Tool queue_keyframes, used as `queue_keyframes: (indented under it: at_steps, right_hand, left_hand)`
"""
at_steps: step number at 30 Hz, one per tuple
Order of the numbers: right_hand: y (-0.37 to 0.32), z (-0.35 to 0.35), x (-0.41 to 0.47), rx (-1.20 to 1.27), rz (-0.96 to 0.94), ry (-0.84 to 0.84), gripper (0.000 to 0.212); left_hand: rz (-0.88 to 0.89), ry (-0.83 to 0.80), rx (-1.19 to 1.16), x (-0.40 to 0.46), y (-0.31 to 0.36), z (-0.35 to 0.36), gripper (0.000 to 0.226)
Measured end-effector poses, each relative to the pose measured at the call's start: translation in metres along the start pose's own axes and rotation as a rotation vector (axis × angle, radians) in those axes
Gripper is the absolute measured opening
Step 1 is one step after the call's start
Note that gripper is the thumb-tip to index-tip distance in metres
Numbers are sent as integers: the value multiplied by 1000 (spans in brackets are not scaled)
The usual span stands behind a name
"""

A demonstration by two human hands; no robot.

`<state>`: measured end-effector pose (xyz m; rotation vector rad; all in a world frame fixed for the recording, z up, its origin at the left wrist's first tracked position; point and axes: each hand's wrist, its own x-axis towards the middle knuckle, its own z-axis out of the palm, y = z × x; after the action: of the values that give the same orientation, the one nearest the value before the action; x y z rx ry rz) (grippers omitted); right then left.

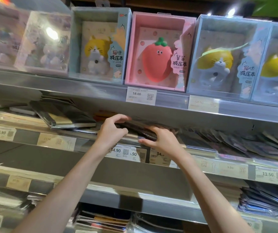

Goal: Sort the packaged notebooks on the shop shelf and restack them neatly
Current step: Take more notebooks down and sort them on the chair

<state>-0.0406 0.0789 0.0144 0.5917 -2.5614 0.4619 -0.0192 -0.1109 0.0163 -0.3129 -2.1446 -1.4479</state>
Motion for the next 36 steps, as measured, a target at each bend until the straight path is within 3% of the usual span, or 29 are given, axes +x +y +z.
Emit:
queue_keyframes:
  at_steps: [3, 6, 11, 15, 20, 23, 27, 34, 36]
  right_hand:
    - [1, -2, 1, 65, -16, 4, 63]
    - [-3, 0, 6, 71, -72, 35, 60]
    - [3, -4, -1, 8, -18, 15, 49]
    - [14, -8, -8, 41, 5, 36, 43]
    - [8, -4, 1, 57, -44, 2, 47]
    - [9, 1, 3, 56, -40, 13, 48]
    - [8, 2, 1, 52, -41, 49, 42]
    - [3, -1, -2, 52, -15, 50, 44]
    - [2, -3, -3, 38, -10, 54, 47]
  left_hand:
    - [96, 42, -192, -3, 13, 5, 45]
    - [143, -99, -399, -3, 48, 20, 45]
    - [261, -212, -187, 5, 52, 23, 48]
    - [116, -227, -14, 7, 14, -4, 34]
    - [-27, -99, 538, 22, -14, -25, 24]
    - [-59, -254, 604, 22, -14, -25, 25]
    - [-74, -299, 493, 16, -11, -16, 35]
    - [-197, -1, 152, 10, -24, 1, 57]
    - [-144, 92, 198, 8, -24, 7, 39]
